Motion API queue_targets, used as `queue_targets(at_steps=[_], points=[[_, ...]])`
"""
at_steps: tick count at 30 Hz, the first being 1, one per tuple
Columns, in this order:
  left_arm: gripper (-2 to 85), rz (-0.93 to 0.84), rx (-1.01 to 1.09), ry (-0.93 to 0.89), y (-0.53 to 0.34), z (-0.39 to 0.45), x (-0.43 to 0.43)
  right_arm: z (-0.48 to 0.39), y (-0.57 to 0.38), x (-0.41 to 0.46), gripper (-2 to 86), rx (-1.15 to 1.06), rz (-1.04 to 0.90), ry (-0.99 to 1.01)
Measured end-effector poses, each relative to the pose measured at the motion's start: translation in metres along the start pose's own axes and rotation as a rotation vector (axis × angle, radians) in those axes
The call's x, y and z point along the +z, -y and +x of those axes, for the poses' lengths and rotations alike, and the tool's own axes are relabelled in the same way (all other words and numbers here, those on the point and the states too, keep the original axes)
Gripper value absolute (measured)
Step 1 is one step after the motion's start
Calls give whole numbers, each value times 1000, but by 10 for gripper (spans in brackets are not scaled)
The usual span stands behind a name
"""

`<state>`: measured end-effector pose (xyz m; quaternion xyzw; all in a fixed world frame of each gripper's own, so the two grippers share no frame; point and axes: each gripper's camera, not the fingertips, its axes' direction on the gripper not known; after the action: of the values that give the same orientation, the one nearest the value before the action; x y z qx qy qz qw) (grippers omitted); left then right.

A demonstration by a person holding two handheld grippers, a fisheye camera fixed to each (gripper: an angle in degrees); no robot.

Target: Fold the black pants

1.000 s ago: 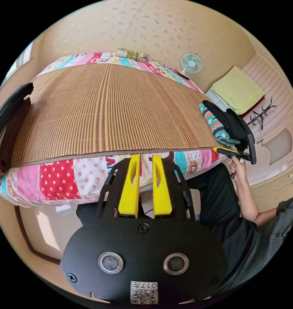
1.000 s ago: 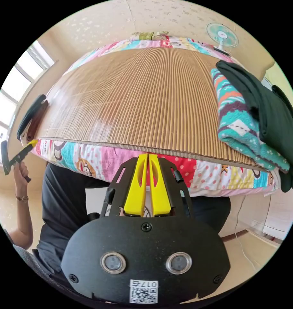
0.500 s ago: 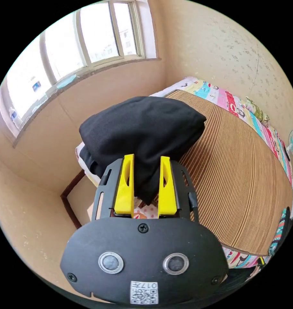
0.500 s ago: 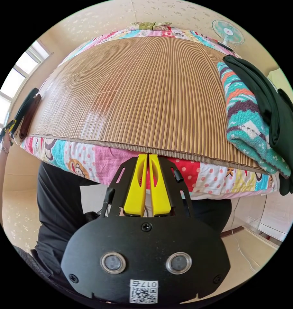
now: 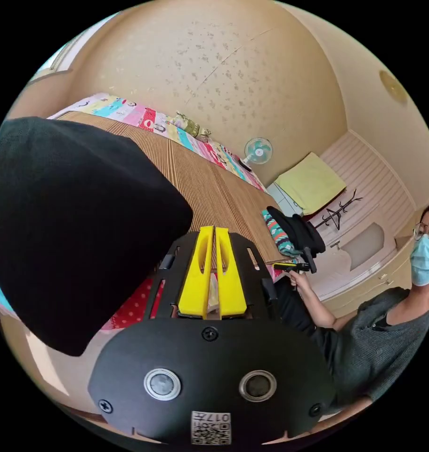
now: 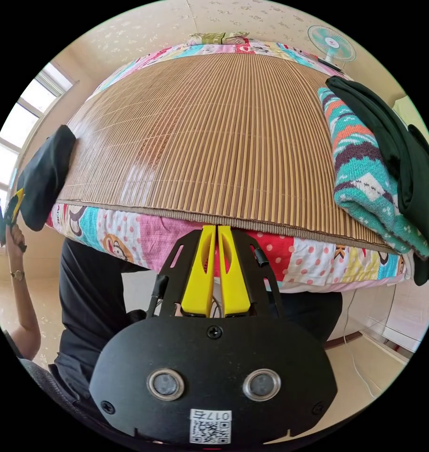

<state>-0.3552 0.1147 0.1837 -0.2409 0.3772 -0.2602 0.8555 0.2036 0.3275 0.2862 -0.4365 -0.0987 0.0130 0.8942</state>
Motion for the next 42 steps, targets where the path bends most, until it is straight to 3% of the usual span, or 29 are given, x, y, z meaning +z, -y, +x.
queue_targets(at_steps=[2,4,7,9,11,13,14,16,20,23,26,28,30,32,35,37,40,42], points=[[23,113,-76,169,-32,0,-23,7,-5,1,6,-3,3,2],[86,321,-233,513,-64,-2,-78,11,-8,2,6,-11,1,-6],[133,490,-431,698,-86,-30,-133,18,-12,4,6,-15,-9,-18],[140,387,-562,614,-84,-73,-134,24,-15,5,6,-9,-9,-16],[131,211,-661,361,-79,-118,-112,32,-22,7,6,-3,-1,-11],[52,295,-725,296,-88,-119,-110,38,-28,9,6,-1,7,-6],[44,323,-677,290,-84,-108,-114,42,-32,10,6,1,12,-2],[22,399,-433,113,-58,-48,-117,49,-39,13,6,7,22,4],[15,342,-177,39,-19,46,-84,64,-54,19,6,24,33,17],[17,200,-85,-149,-14,86,-23,71,-64,23,7,18,31,4],[31,-83,45,-260,-37,127,55,76,-80,28,8,-1,49,-21],[48,-367,151,-215,-78,154,114,82,-91,31,10,-6,61,-21],[54,-410,250,-184,-118,169,123,91,-101,33,12,-4,70,-7],[56,-378,354,-86,-157,181,106,101,-115,34,15,-14,76,15],[75,-195,474,150,-214,190,44,107,-145,25,26,-77,153,128],[80,-15,442,306,-253,179,-12,103,-167,17,46,-172,247,256],[97,17,222,404,-280,138,-45,79,-176,26,130,-393,219,459],[134,-21,82,422,-292,106,-45,59,-170,44,172,-434,135,431]])
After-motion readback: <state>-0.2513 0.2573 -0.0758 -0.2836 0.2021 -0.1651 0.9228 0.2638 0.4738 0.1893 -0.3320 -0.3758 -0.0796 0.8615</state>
